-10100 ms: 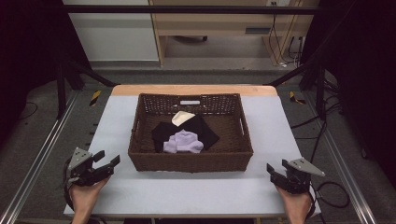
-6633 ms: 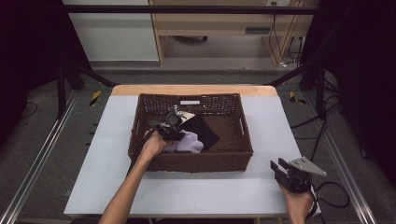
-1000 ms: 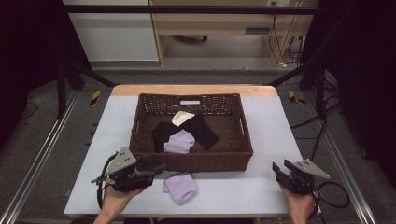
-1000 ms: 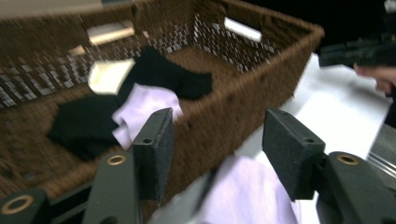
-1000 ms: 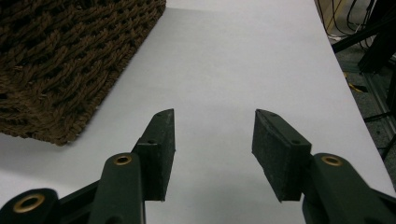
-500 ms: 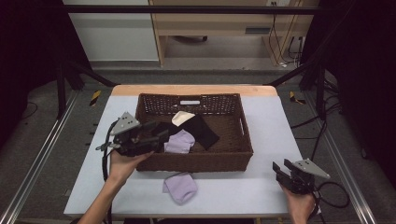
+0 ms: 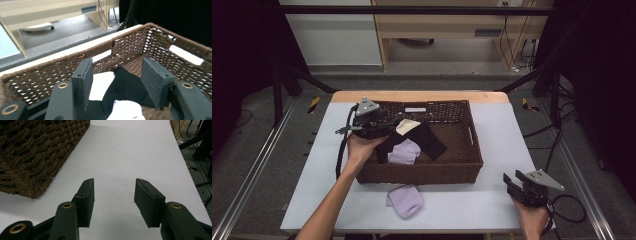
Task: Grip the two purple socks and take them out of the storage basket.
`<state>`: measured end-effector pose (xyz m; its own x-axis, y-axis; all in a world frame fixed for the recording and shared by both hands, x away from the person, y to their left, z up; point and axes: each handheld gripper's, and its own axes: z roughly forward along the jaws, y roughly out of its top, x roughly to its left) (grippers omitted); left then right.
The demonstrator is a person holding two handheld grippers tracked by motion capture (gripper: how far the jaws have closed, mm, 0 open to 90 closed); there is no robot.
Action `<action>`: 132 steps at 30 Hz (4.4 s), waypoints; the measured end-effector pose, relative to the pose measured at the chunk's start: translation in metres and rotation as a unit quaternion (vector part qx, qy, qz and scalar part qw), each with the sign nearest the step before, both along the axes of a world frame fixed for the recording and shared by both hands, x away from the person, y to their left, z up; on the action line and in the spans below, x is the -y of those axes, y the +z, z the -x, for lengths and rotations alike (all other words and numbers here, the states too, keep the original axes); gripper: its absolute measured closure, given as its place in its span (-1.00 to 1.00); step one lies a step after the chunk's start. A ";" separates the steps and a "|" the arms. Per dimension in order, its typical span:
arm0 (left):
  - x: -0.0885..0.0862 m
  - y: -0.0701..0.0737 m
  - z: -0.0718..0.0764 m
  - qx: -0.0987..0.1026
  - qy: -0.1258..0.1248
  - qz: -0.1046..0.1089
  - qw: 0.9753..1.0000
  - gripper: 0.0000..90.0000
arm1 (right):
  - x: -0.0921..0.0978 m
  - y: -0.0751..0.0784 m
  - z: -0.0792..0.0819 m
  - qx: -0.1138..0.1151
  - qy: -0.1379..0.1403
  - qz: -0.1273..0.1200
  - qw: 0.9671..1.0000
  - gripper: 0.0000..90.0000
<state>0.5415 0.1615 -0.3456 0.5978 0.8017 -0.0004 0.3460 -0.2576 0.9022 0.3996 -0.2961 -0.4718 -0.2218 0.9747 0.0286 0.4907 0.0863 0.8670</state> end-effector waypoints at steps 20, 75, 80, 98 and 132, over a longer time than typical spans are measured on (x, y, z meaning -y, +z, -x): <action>0.022 -0.050 -0.027 -0.106 -0.026 -0.102 0.989 0.03 | -0.002 -0.001 -0.001 -0.005 0.004 0.006 1.000 0.13; 0.046 -0.089 -0.041 -0.227 -0.083 -0.267 0.933 0.50 | -0.003 -0.005 -0.001 -0.014 0.010 0.006 1.000 0.14; 0.046 -0.088 -0.040 -0.248 -0.066 -0.260 0.931 0.89 | -0.001 -0.004 0.000 -0.011 0.008 0.000 1.000 0.15; 0.015 -0.051 -0.020 -0.094 -0.031 -0.076 0.992 0.90 | 0.001 -0.006 0.001 -0.016 0.004 -0.003 1.000 0.16; -0.014 0.032 0.045 0.110 -0.016 0.102 0.989 0.91 | 0.005 -0.006 -0.001 -0.012 -0.002 -0.008 1.000 0.19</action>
<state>0.4970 0.1755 -0.3136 0.6259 0.7794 -0.0272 0.1300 -0.0699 0.9891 0.4007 -0.3011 -0.4774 -0.2175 0.9748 0.0496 0.5110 0.0704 0.8567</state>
